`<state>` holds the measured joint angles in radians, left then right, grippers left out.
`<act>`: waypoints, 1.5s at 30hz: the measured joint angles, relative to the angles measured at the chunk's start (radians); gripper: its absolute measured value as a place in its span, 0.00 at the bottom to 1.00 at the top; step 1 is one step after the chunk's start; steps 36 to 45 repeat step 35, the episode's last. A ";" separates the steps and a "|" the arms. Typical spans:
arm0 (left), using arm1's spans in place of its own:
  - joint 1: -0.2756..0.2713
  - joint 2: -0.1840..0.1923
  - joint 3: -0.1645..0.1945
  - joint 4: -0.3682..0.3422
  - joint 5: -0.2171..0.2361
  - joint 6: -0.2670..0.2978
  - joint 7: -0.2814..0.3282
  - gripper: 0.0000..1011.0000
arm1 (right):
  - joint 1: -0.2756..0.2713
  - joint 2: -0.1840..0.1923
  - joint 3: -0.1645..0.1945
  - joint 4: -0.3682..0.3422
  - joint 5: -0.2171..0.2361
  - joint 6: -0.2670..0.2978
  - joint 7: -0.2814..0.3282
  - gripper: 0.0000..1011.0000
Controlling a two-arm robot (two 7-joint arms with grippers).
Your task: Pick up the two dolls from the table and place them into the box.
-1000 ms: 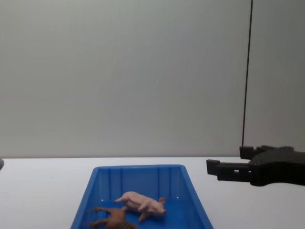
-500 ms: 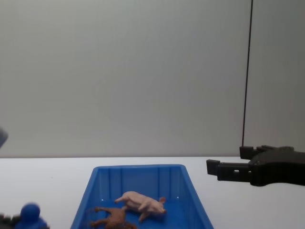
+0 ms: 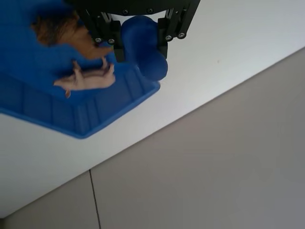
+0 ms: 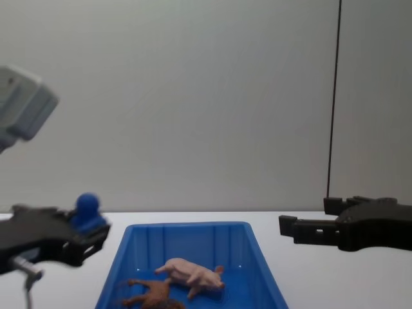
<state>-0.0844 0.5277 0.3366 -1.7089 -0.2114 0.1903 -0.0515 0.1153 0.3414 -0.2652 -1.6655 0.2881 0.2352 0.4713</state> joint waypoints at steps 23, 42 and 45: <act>-0.159 -0.152 0.048 0.102 0.085 -0.088 -0.170 0.91 | 0.000 0.000 0.000 0.000 0.000 0.000 0.000 0.99; -0.175 -0.160 0.042 0.113 0.078 -0.138 -0.203 0.99 | 0.000 0.000 0.000 0.000 0.000 0.000 0.000 0.99; -0.175 -0.160 0.042 0.113 0.078 -0.138 -0.203 0.99 | 0.000 0.000 0.000 0.000 0.000 0.000 0.000 0.99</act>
